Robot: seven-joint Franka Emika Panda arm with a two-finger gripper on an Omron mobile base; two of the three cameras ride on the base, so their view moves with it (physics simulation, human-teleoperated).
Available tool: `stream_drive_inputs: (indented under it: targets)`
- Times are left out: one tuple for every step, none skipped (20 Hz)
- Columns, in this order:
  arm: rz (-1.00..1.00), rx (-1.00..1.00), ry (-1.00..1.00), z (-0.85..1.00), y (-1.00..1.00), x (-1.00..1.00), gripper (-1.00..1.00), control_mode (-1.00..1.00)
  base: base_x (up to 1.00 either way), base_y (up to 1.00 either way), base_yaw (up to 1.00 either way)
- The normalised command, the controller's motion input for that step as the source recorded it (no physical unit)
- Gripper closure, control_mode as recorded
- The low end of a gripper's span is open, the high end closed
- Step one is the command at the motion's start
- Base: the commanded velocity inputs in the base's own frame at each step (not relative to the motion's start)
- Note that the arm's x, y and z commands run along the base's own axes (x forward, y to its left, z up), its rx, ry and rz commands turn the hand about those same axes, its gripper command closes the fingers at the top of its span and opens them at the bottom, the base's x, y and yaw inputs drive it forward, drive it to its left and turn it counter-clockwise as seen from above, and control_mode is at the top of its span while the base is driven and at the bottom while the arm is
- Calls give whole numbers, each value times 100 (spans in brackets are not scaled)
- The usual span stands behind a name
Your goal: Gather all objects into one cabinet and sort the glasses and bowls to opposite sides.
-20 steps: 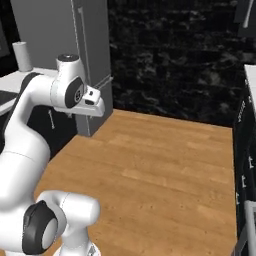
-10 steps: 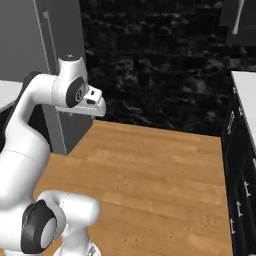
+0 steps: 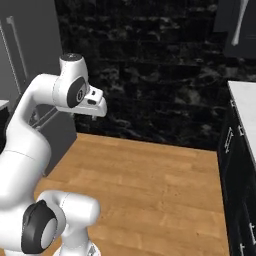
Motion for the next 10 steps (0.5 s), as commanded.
stream_drive_inputs:
  targets:
    - [0,0,0,0,0,0,-100,100,100,25,-5]
    - [0,0,0,0,0,0,-100,100,100,31,-7]
    - [0,0,0,0,0,0,-100,100,100,35,-7]
    - [0,0,0,0,0,0,-100,100,100,35,-8]
    - [0,0,0,0,0,0,-100,100,100,35,-8]
    - [0,0,0,0,0,0,-100,100,100,31,-8]
    - [0,0,0,0,0,0,-100,100,100,31,-8]
    - [0,0,0,0,0,0,-100,100,100,31,-8]
    - [0,0,0,0,0,0,-100,100,100,29,-8]
    - [0,0,0,0,0,0,-100,100,100,33,-8]
